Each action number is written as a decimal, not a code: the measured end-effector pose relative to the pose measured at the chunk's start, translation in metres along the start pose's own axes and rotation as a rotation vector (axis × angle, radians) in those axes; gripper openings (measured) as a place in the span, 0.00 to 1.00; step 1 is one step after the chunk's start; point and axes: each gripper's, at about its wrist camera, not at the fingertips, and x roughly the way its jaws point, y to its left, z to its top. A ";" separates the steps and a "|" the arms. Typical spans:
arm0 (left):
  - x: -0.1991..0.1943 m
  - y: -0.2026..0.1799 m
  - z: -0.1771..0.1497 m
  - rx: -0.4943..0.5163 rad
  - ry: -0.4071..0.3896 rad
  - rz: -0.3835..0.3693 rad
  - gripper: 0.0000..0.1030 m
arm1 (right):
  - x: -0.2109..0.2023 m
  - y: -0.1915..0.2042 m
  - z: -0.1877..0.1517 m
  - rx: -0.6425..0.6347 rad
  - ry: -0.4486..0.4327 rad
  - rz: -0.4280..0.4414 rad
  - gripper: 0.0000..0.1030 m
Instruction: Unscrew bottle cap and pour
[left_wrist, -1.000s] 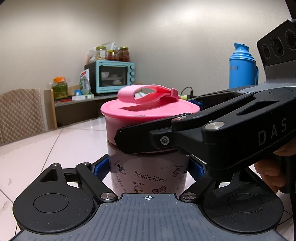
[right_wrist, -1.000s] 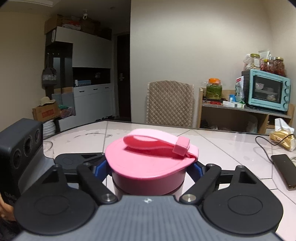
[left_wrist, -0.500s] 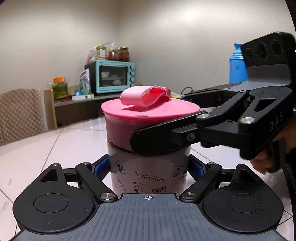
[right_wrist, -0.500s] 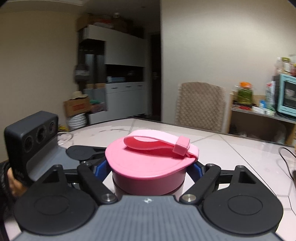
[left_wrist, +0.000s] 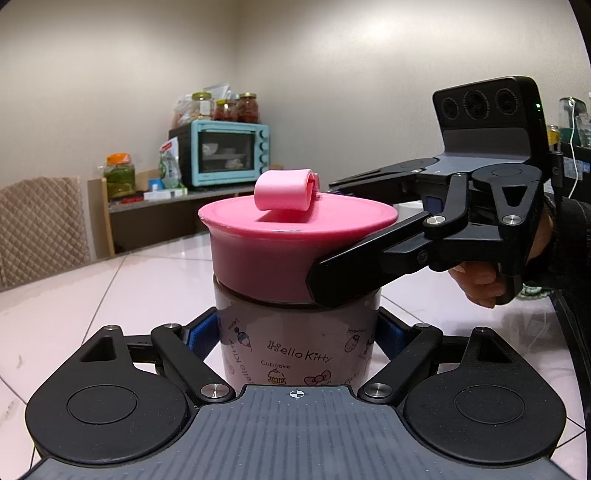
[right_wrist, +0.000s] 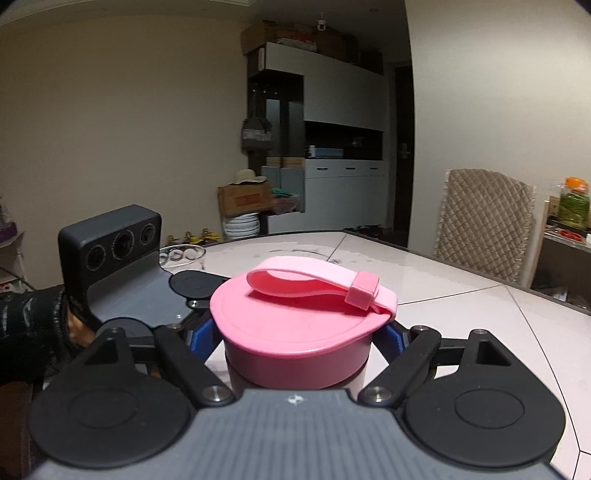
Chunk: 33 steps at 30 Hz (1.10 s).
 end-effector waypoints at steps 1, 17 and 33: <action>0.002 0.002 0.001 0.000 0.000 0.000 0.87 | -0.001 0.000 0.001 -0.001 -0.001 0.001 0.83; 0.001 0.005 0.000 -0.001 0.000 0.000 0.87 | -0.018 0.038 0.003 0.081 -0.033 -0.239 0.96; 0.001 0.005 0.000 -0.001 0.000 0.000 0.87 | 0.003 0.057 -0.009 0.158 -0.019 -0.453 0.96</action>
